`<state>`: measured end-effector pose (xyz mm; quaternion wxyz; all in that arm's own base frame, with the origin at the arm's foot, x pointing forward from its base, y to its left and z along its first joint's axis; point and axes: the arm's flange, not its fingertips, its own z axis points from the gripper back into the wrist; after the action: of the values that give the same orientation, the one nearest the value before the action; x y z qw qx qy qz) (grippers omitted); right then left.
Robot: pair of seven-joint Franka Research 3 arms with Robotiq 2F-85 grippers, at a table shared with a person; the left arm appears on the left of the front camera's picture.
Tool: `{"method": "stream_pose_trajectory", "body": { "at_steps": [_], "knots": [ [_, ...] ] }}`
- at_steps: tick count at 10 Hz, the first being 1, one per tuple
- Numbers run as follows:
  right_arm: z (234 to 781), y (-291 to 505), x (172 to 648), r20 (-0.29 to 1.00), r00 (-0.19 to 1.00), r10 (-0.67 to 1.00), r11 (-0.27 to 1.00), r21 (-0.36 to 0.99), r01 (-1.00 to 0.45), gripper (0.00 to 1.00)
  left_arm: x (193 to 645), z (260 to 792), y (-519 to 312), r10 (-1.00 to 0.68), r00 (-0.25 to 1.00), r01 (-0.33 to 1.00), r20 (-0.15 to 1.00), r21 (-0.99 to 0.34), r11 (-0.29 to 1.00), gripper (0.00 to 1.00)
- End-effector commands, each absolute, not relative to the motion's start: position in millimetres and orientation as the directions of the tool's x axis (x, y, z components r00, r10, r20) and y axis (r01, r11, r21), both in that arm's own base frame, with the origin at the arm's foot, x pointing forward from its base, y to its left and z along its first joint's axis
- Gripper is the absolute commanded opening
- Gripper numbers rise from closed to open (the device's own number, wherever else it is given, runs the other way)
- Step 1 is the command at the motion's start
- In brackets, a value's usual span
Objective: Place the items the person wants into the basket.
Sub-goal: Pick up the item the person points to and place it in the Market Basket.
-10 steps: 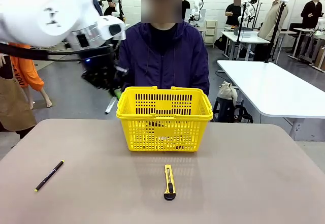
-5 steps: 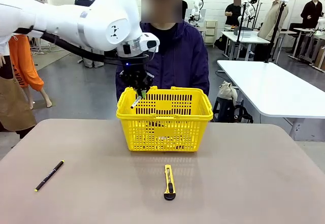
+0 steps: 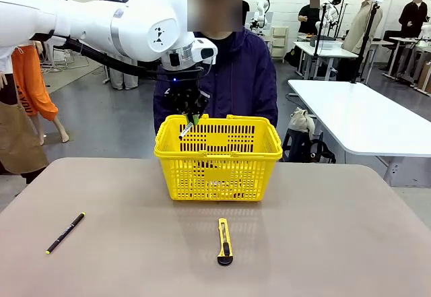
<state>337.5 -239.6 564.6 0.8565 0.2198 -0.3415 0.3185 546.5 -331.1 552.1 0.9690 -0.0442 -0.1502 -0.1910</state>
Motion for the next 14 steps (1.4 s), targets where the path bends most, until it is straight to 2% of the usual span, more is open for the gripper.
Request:
{"method": "stream_pose_trajectory", "body": {
  "at_steps": [1, 3, 4, 6, 9, 11, 14],
  "knots": [
    [563, -240, 339, 0.746, 0.542, 0.386, 0.691, 0.156, -0.706, 1.00, 546, 549, -328, -0.356, 0.883, 0.382, 0.307, -0.027, 0.924, 0.00],
    [563, -240, 339, 0.746, 0.542, 0.386, 0.691, 0.156, -0.706, 1.00, 546, 549, -328, -0.356, 0.883, 0.382, 0.307, -0.027, 0.924, 0.00],
    [563, -240, 339, 0.746, 0.542, 0.386, 0.691, 0.156, -0.706, 1.00, 548, 550, -329, -0.354, 0.884, 0.380, 0.305, -0.028, 0.925, 0.12],
    [563, -240, 339, 0.746, 0.542, 0.386, 0.691, 0.156, -0.706, 1.00, 566, 531, -347, -0.605, 0.741, 0.627, 0.293, 0.023, 0.779, 0.12],
    [563, -240, 339, 0.746, 0.542, 0.386, 0.691, 0.156, -0.706, 1.00, 590, 517, -376, -0.805, 0.535, 0.813, 0.257, 0.103, 0.573, 0.12],
    [563, -240, 339, 0.746, 0.542, 0.386, 0.691, 0.156, -0.706, 1.00, 598, 512, -386, -0.866, 0.448, 0.866, 0.220, 0.133, 0.482, 0.12],
    [563, -240, 339, 0.746, 0.542, 0.386, 0.691, 0.156, -0.706, 1.00, 606, 491, -389, -0.914, 0.383, 0.916, 0.136, 0.074, 0.395, 0.12]
  ]
}}
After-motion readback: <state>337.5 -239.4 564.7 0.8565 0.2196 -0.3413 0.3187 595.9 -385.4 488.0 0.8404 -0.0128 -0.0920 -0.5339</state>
